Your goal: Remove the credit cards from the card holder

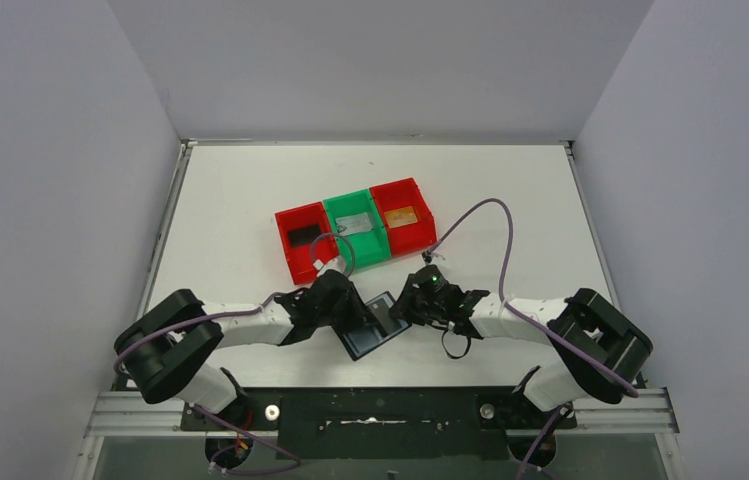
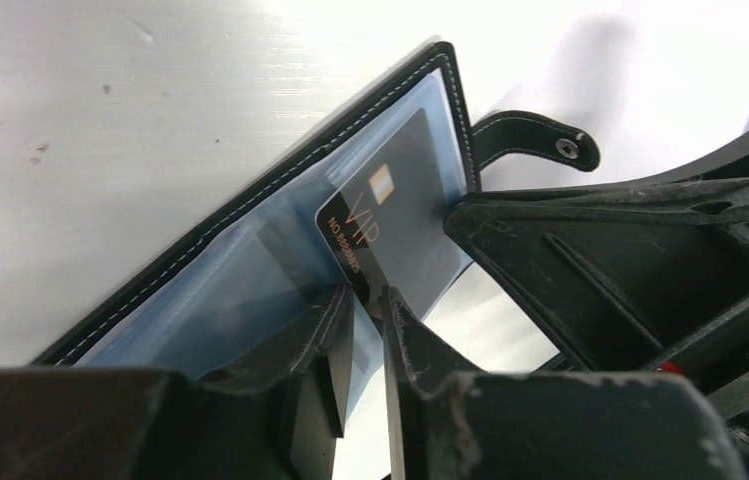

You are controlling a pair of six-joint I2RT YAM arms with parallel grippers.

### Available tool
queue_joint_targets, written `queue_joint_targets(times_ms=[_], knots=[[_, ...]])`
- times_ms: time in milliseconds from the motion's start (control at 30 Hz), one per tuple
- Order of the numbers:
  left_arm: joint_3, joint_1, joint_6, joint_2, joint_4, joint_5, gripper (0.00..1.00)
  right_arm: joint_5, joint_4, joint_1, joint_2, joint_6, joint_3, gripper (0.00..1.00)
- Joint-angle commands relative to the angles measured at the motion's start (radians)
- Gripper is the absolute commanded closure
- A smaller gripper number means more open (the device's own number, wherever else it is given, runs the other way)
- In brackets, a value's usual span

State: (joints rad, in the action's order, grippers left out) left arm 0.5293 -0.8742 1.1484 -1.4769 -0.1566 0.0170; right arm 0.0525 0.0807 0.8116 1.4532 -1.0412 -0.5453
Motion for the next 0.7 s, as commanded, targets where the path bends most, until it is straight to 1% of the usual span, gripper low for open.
queue_joint_targets(times_ms=[0,67,133,333,400,533,667], knots=[[-0.017,0.001,0.048,-0.017,-0.137,0.044,0.81,-0.021,-0.052,-0.005,0.05,0.016,0.009,0.8],[-0.034,0.001,0.073,-0.02,-0.16,0.035,0.77,-0.018,-0.048,-0.005,0.052,0.017,0.01,0.8],[-0.047,0.001,0.091,-0.023,-0.187,0.029,0.74,-0.013,-0.042,-0.005,0.052,0.015,0.014,0.8],[-0.05,0.001,0.118,-0.055,-0.225,0.018,0.74,-0.008,-0.038,-0.005,0.055,0.015,0.015,0.82],[-0.05,0.0,0.121,-0.058,-0.224,0.015,0.77,-0.007,-0.038,-0.005,0.057,0.016,0.015,0.82],[-0.065,0.001,0.136,-0.037,-0.21,-0.001,0.91,-0.008,-0.04,-0.006,0.056,0.016,0.016,0.82],[-0.07,0.003,0.134,-0.011,-0.182,-0.017,1.0,-0.014,-0.044,-0.008,0.052,0.011,0.018,0.82]])
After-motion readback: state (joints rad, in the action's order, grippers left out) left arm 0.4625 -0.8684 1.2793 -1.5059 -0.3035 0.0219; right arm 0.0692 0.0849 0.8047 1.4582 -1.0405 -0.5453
